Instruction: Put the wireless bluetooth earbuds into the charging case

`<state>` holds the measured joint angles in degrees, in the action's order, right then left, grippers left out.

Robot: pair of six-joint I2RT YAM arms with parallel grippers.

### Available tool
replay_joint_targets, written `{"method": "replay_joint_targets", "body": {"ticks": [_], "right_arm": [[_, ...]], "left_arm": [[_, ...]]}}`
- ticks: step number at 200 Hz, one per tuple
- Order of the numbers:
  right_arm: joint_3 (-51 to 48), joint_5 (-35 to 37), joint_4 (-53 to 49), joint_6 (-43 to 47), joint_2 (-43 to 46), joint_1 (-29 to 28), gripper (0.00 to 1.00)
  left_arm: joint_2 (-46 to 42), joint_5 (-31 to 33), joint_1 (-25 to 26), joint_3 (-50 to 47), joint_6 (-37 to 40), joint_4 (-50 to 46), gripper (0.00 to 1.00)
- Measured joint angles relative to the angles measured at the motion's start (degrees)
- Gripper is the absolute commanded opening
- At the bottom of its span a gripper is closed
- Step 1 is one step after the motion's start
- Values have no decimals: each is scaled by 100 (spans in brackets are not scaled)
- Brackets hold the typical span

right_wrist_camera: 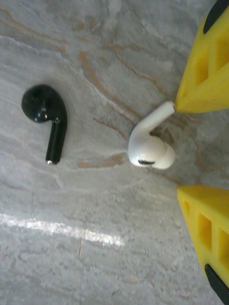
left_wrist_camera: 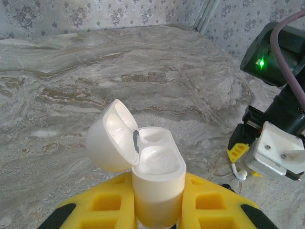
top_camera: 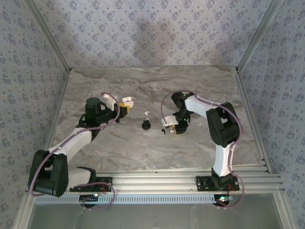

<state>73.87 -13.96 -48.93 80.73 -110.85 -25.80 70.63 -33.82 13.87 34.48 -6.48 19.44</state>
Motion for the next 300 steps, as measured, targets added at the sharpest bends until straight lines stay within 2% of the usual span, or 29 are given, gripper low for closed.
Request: {"method": "replay_joint_targets", "body": {"ticks": [26,74,128,232,300], "right_arm": [[-149,4,-192,-190,127,0,44],[-179,2,-304,-380,566,0,51],[533,-96,-321,-245,149,-120,54],[557,-356,-380,-144,-428,-264,52],[184,-444,-234,-522,-175,-125,50]], "left_arm": [[0,-2,0,0,-2,0,12],[0,-44,2,0,-2,0,12],[0,-48,2,0,-2,0,12],[0,-46,2,2,92,-4,12],[0,-44,7,2,90,-4,12]]}}
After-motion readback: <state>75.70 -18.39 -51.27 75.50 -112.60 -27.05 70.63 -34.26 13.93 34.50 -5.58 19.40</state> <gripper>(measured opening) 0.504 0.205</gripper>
